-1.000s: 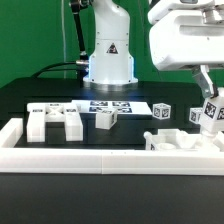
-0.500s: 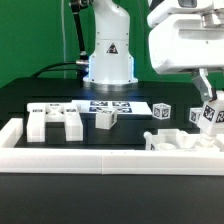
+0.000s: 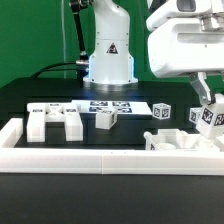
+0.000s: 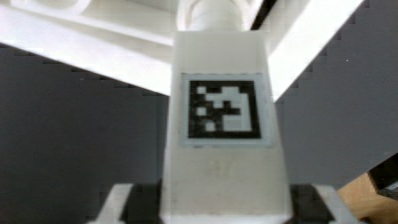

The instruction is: Assemble chair

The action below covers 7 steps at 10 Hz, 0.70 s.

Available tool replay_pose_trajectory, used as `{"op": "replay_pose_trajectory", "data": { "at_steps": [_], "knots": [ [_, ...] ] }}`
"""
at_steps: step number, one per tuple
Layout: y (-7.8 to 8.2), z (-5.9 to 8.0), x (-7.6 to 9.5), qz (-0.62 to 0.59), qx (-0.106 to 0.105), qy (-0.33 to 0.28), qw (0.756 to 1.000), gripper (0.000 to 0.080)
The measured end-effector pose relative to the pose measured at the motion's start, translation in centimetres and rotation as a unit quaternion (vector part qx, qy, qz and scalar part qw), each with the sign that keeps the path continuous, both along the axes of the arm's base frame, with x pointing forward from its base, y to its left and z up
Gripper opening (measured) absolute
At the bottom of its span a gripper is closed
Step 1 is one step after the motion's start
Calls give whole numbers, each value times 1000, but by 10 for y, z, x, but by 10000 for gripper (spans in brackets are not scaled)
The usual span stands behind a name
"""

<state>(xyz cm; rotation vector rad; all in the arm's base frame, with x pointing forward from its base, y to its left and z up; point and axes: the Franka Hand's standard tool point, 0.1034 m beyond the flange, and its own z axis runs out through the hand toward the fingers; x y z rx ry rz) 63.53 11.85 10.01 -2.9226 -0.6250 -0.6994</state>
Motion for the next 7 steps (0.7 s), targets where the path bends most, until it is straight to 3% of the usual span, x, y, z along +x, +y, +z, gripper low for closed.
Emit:
{"op": "replay_pose_trajectory", "data": {
  "at_steps": [7],
  "knots": [
    [-2, -7, -4, -3, 1, -16, 1000, 292]
  ]
}}
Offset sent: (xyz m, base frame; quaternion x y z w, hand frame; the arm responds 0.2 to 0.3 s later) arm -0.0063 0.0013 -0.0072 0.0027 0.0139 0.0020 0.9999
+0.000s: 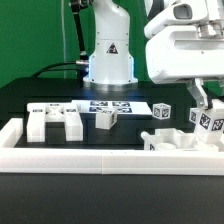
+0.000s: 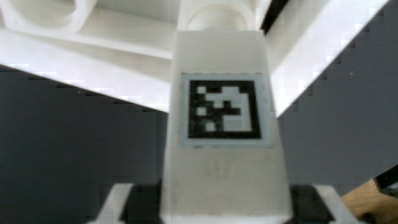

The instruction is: Assemble chair

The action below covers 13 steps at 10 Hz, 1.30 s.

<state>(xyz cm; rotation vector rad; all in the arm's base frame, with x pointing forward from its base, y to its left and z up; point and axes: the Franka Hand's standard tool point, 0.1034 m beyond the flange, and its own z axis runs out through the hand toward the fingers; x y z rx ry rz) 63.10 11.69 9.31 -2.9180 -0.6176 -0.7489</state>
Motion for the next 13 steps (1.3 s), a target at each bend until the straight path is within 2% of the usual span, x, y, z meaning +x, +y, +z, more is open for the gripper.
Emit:
{"op": "replay_pose_trajectory", "data": {
  "at_steps": [6, 7, 8, 9, 10, 13],
  "knots": [
    [-3, 1, -5, -11, 5, -70, 998, 292],
    [-4, 1, -5, -11, 5, -69, 998, 345],
    [-4, 1, -5, -11, 5, -69, 998, 491],
    [-4, 0, -5, -11, 5, -68, 998, 491],
    [-4, 0, -5, -11, 5, -68, 998, 613],
    [-5, 0, -5, -11, 5, -68, 998, 647]
  ]
}}
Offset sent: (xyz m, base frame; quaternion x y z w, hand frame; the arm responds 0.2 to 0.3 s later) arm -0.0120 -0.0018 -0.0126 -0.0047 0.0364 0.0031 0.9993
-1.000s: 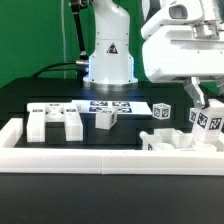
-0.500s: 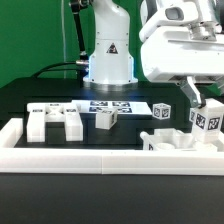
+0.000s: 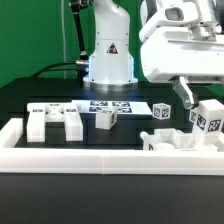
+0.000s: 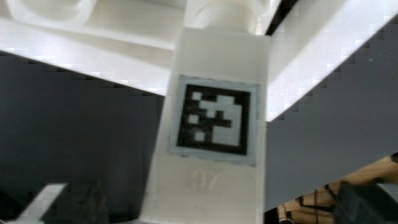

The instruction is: Assemble chair

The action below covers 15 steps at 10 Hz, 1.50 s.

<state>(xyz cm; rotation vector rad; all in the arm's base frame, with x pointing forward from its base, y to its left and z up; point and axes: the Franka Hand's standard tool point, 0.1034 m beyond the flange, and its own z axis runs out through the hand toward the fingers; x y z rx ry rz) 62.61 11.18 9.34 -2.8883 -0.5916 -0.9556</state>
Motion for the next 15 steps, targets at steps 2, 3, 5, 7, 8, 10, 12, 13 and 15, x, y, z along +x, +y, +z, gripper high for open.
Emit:
{"op": "replay_pose_trajectory", "data": {
  "at_steps": [2, 3, 5, 7, 8, 10, 12, 13, 15],
  "knots": [
    [-5, 7, 4, 1, -5, 11, 1000, 649],
    [-6, 15, 7, 1, -6, 12, 1000, 649],
    [-6, 25, 9, 3, -7, 20, 1000, 649],
    [-4, 22, 8, 5, -8, 28, 1000, 649],
    [0, 18, 3, 7, -7, 59, 998, 649],
    [4, 15, 7, 12, -12, 114, 993, 649],
    [4, 10, 11, 17, -17, 191, 981, 649],
    [3, 8, 14, 19, -19, 204, 979, 649],
    [0, 8, 9, 30, -30, 275, 961, 649]
  ]
}}
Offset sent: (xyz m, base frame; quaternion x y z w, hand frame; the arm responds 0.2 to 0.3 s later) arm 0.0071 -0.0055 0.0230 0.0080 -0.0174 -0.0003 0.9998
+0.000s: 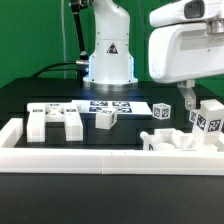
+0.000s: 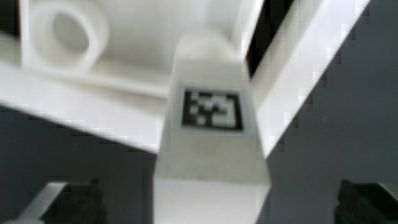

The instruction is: Assemble chair

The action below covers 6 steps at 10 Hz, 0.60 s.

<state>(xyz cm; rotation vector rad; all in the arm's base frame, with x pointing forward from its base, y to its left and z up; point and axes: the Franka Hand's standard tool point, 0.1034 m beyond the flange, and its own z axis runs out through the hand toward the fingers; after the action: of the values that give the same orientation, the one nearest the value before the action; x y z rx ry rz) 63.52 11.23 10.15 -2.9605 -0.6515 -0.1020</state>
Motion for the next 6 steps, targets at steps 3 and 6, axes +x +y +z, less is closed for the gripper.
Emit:
{"op": "replay_pose_trajectory", "data": {
  "at_steps": [3, 6],
  "knots": [
    [5, 1, -7, 11, -11, 69, 997, 649],
    [0, -3, -3, -10, -13, 69, 997, 649]
  ]
}}
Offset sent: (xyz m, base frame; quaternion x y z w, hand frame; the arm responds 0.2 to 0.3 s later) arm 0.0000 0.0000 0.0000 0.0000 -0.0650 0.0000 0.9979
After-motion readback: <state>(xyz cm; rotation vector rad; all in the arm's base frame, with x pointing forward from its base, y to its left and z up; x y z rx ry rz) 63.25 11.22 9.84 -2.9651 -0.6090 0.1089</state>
